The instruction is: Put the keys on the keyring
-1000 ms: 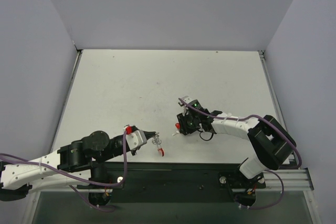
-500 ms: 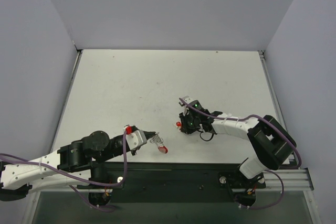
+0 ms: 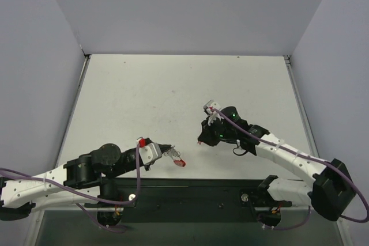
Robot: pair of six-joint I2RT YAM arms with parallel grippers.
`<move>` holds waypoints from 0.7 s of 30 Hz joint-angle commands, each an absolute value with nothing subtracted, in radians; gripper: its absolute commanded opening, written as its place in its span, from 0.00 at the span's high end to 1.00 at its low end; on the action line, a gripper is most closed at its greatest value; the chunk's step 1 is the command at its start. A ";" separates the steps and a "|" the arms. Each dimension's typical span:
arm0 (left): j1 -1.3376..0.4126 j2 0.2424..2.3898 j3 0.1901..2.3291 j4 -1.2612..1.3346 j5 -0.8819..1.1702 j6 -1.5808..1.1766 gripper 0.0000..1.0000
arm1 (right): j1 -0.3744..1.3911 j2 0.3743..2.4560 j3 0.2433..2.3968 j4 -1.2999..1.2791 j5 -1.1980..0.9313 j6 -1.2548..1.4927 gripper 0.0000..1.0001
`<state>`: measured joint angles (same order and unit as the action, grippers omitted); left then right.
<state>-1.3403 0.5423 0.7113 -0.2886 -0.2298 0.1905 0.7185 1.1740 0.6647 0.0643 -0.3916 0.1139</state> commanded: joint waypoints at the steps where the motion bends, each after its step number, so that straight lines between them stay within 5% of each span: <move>1: -1.344 0.546 0.762 -0.256 -0.212 0.202 1.00 | 0.715 1.054 0.732 -0.046 -0.668 -0.026 1.00; 13: -1.345 0.647 0.821 -0.324 -0.114 0.261 1.00 | 0.713 1.006 0.939 -0.245 -1.150 -0.092 1.00; 21: -1.347 0.658 0.802 -0.223 -0.129 0.278 1.00 | 0.715 1.014 0.948 -0.259 -1.083 -0.020 1.00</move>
